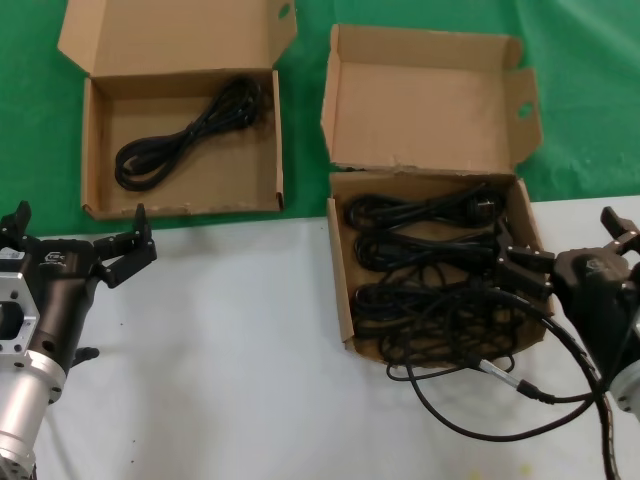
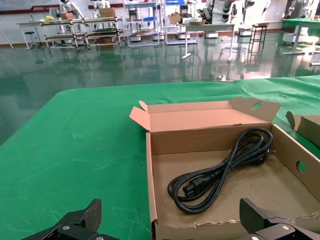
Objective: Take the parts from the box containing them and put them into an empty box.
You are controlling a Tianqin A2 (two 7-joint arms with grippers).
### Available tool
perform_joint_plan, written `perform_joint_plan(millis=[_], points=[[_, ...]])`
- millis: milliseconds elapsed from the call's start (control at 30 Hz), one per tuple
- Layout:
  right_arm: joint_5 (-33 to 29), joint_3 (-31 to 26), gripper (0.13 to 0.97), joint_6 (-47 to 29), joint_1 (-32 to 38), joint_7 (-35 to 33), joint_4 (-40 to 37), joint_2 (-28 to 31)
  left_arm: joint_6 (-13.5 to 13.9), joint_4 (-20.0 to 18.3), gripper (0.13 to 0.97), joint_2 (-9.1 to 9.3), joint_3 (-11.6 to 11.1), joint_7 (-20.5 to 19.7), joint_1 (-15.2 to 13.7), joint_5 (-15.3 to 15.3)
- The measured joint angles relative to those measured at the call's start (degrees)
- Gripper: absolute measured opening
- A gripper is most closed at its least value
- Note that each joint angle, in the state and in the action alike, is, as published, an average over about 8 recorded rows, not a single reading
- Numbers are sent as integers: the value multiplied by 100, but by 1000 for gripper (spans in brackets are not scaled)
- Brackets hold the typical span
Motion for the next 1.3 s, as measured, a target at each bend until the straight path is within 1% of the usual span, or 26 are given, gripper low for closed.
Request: perform_joint_plan(millis=[1300], points=[[0,0,966,0,0,0,0,0,0,0,966,0,0,0,0,0]])
